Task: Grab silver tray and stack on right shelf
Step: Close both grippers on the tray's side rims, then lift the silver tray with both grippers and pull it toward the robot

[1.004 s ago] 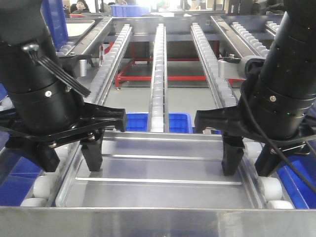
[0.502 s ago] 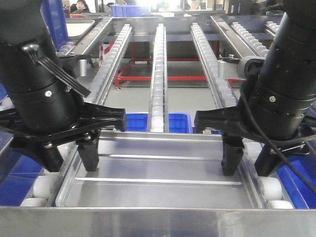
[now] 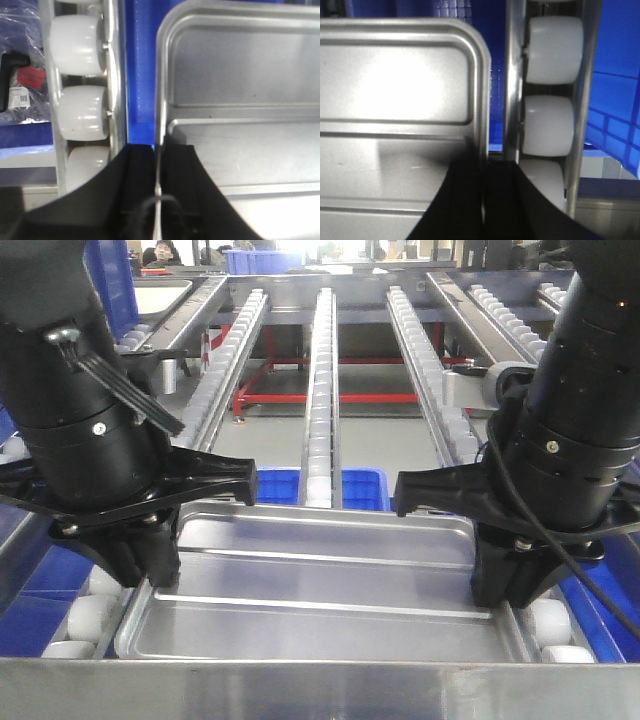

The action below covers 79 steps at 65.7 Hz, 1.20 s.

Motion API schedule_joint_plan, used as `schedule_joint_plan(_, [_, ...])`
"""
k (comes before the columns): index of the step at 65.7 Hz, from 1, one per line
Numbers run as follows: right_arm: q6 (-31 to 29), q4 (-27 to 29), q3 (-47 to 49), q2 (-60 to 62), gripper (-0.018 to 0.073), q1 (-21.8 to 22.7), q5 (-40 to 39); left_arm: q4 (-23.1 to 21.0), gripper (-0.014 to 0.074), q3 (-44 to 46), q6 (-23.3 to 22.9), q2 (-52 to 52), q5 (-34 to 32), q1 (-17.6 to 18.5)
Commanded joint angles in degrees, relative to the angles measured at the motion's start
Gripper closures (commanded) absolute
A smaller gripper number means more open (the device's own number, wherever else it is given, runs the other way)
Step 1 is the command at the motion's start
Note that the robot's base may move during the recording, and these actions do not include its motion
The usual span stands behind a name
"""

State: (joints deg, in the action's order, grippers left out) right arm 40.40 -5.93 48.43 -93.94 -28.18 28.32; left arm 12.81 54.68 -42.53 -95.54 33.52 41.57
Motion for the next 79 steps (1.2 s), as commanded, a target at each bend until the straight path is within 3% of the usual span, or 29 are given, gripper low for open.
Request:
schedule_joint_plan(1, [-0.02,-0.07,1.19,1.85,0.049,0.02,-0.09,0.45,0.0696,1.62,-0.49,1.97,-1.52,0.54])
schedule_joint_plan(41, [-0.02,-0.07,5.06,5.3,0.049,0.02,4.36,-1.25,0.0696,1.75,-0.49,5.71,-1.55,-0.83])
schedule_joint_plan(51, [-0.02,0.31,6.5,7.66,0.049,0.02,7.27,-1.29,0.0696,2.59,-0.49,8.22,1.67,-0.73])
schedule_joint_plan(69, [0.12,3.18,6.96,15.33,0.0484,-0.13,13.16,-6.02,0.0696,3.35,1.43,13.66,6.09,-0.73])
schedule_joint_plan(79, [2.95,3.12,5.13,18.58,0.0482,-2.64,14.24,-5.28,0.0696,2.81,1.18,16.6,9.77,2.07])
